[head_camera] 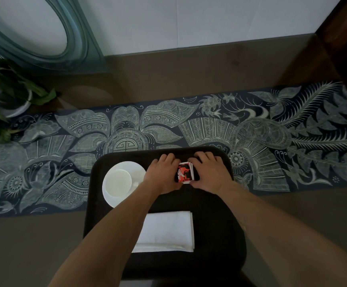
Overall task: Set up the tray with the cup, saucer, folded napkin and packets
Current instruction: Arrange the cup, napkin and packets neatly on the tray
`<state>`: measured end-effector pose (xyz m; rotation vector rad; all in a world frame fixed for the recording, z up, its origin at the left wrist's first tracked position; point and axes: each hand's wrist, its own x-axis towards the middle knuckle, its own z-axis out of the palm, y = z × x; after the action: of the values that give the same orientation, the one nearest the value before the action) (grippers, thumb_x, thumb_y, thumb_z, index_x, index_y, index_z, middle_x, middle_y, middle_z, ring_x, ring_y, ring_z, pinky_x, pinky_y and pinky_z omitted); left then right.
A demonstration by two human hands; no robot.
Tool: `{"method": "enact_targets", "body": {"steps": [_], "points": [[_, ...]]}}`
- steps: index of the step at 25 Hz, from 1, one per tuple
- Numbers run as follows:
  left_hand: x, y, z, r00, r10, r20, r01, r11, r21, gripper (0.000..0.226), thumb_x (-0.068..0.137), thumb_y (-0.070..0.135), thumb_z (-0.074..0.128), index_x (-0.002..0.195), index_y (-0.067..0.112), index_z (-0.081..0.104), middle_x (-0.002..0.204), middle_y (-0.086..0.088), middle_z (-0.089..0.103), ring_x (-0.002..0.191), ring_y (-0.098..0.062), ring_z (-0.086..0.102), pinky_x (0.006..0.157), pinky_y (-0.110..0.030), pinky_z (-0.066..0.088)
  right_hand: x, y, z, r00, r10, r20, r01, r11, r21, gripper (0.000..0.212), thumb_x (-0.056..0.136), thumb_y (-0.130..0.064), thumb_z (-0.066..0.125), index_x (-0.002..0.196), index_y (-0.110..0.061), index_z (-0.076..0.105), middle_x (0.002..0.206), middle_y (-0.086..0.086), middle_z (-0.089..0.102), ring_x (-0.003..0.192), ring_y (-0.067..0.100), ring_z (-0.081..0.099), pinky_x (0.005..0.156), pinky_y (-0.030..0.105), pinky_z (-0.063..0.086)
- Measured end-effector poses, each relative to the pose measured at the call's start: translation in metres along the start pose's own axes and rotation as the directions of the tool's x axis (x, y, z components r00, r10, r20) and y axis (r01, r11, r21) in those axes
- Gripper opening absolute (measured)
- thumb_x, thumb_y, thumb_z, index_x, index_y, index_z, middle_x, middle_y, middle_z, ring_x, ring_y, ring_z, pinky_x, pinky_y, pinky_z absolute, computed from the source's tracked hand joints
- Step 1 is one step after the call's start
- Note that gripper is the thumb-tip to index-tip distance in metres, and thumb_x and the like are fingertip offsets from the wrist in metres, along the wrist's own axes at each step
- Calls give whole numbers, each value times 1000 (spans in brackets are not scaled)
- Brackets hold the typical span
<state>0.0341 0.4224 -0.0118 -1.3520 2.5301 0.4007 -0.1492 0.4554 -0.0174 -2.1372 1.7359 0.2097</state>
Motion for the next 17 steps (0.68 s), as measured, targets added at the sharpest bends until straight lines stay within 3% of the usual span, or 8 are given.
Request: {"method": "enact_targets", "body": {"steps": [17], "points": [[-7,-8,2,1000,-5,26,6,1000,-26,81,71,58,67,140,23,40,130,-2,43,117,-23,43,94,-41,43,-8,-12,2,999,30,-34,-30,1000,2,83,72,-60,65,143,-27,35,147,1,33,133,26,32,107,48,29]]}}
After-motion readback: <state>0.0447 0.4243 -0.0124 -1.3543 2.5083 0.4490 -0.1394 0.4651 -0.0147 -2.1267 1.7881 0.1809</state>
